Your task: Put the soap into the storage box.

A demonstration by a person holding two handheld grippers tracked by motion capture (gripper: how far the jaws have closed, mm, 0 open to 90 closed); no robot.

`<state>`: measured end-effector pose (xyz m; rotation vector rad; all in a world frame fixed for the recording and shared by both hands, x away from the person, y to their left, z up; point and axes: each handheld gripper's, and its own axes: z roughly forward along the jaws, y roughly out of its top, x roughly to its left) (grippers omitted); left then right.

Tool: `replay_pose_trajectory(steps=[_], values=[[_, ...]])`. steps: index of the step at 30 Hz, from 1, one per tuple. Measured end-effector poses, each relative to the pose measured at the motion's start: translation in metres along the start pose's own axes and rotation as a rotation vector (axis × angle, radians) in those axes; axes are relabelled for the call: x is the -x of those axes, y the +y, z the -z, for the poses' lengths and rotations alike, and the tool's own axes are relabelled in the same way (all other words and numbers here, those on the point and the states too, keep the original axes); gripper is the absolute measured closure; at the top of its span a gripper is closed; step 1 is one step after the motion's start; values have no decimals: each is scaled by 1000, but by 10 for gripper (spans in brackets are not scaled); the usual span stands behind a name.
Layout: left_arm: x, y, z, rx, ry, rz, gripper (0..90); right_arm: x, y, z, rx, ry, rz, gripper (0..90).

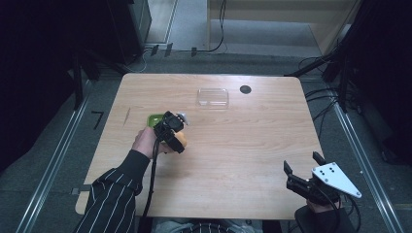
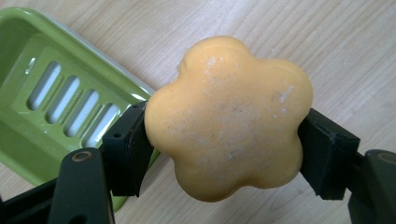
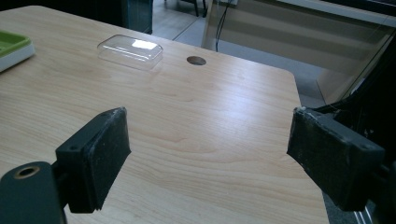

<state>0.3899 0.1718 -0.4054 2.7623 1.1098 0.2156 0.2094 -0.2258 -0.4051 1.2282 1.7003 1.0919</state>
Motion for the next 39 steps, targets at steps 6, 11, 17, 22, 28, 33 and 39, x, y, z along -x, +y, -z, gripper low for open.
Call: replay_pose_trajectory(steps=[6,11,17,22,28,33,39], values=[[-10,0,1,19,5,26,282,0,0,0,-2,1,-2,133],[-19,0,4,35,12,47,282,0,0,0,-1,1,-1,133],[-28,0,7,44,17,65,282,0,0,0,0,1,3,133],[-32,-2,6,52,23,78,282,0,0,0,-1,2,5,133],[-36,-2,8,64,34,89,282,-1,0,-1,0,3,4,133],[-39,0,11,84,41,97,282,-1,0,-1,-2,5,3,133],[-44,-2,10,103,59,124,282,-1,1,-1,-3,4,4,133]])
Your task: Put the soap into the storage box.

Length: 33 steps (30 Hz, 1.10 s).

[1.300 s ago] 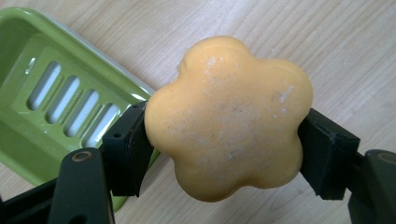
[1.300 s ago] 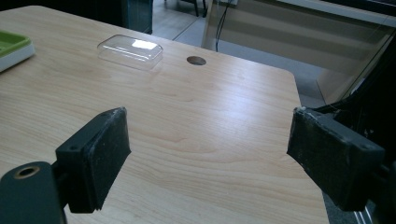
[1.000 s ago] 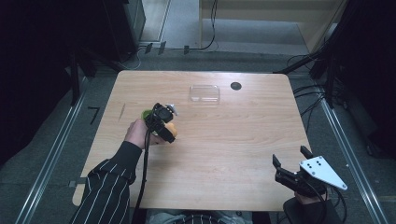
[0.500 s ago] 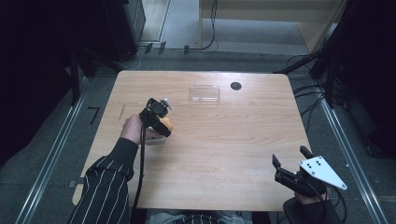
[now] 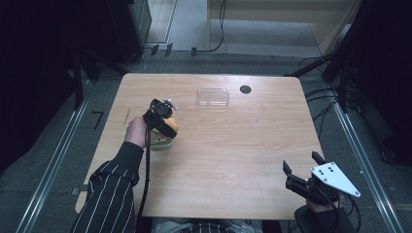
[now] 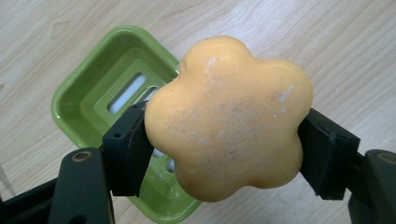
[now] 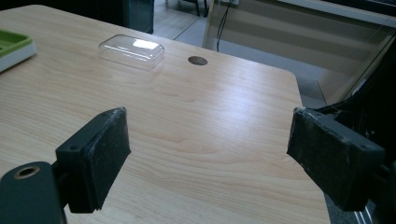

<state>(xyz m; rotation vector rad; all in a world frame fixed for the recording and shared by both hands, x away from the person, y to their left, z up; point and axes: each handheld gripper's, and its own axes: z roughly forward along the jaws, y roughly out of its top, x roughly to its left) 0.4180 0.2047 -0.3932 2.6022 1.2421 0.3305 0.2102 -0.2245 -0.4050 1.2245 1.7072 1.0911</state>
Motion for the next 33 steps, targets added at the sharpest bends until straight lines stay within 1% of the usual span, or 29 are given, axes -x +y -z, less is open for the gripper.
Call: replay_pose_trajectory(steps=[2,3,6,8,10,11,12,16,17,20,21,26,30,33], values=[[-2,-1,0,3,-1,9,282,0,0,0,0,0,0,133],[-3,-1,-1,14,1,14,282,0,0,0,0,0,1,133],[-7,-3,-2,19,18,29,282,0,0,0,0,-1,0,133],[-9,-4,-2,25,16,43,282,0,0,0,1,0,0,133],[-12,-5,-3,30,23,53,282,0,0,0,0,0,1,133],[-13,-5,-3,27,21,52,282,0,0,0,0,0,1,133],[-13,-5,-3,32,24,65,282,0,0,0,0,0,1,133],[-17,-7,-4,30,30,66,282,0,0,0,0,0,1,133],[-17,-7,-5,35,33,76,282,0,0,0,-1,0,2,133],[-21,-9,-6,24,38,79,282,0,0,0,-1,0,2,133],[-21,-9,-7,28,47,87,282,0,0,0,-1,0,2,133],[-26,-11,-10,30,52,99,282,0,0,0,-1,0,2,133],[-28,-13,-14,25,57,103,282,0,0,0,-2,0,2,133],[-30,-13,-16,21,68,94,282,0,0,0,-2,-1,3,133]])
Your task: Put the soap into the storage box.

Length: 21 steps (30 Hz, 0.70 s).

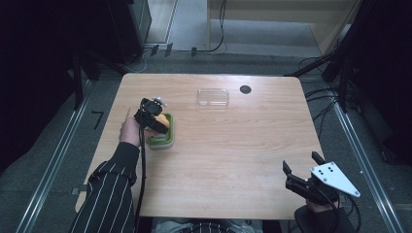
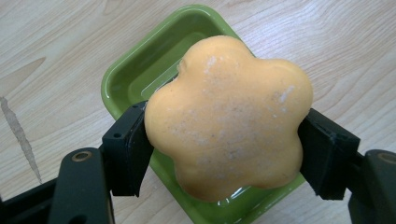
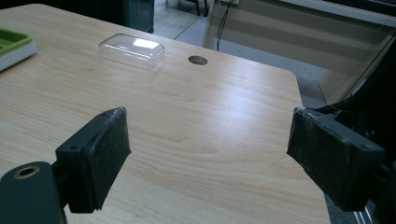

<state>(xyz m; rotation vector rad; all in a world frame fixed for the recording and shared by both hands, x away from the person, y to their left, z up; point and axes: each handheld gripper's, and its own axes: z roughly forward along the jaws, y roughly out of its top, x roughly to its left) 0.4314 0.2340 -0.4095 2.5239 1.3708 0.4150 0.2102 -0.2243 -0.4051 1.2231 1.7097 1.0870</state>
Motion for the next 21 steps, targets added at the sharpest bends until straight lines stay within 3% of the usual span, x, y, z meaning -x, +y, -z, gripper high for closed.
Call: replay_pose_trajectory(steps=[21], values=[[-5,-4,-17,-23,35,-30,281,0,0,1,1,-1,-2,133]])
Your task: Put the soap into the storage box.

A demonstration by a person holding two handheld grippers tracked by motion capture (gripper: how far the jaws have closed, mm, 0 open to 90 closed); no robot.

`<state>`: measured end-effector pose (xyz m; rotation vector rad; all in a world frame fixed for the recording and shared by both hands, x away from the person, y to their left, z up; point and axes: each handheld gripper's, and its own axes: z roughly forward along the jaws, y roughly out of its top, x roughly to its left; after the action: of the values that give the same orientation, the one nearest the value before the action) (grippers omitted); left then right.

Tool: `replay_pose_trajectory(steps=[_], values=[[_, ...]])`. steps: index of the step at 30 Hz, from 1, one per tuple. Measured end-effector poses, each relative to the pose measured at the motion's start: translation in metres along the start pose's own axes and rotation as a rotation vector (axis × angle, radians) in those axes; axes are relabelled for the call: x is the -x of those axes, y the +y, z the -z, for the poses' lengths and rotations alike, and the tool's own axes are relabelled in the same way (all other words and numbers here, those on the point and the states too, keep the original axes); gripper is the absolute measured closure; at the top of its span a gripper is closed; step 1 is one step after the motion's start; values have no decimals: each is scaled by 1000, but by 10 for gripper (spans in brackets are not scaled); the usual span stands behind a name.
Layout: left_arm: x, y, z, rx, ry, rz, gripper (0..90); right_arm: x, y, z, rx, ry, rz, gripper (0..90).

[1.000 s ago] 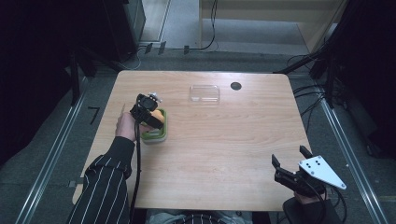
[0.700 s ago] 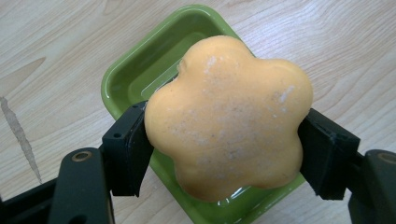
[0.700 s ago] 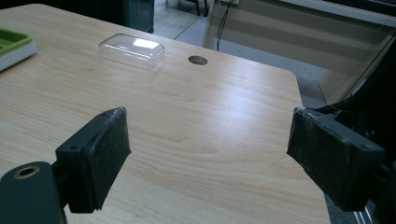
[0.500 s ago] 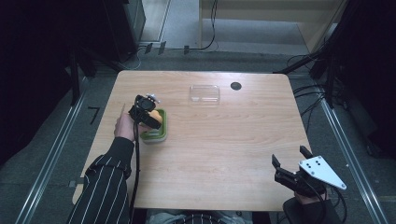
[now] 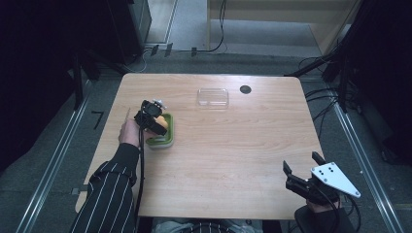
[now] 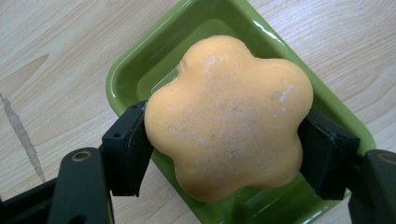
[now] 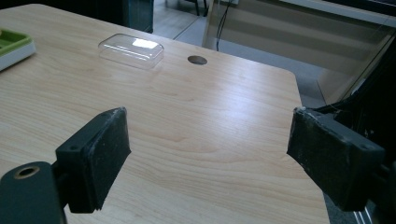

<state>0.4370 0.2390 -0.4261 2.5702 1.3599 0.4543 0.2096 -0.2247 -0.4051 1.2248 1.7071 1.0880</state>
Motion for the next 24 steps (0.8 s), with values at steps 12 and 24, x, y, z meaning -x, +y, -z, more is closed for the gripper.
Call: replay_pose_trajectory(steps=[12,24], values=[[3,1,-6,-24,9,-33,280,0,0,0,-1,-1,0,133],[3,2,-11,-34,2,-44,279,0,0,0,0,-2,2,133]])
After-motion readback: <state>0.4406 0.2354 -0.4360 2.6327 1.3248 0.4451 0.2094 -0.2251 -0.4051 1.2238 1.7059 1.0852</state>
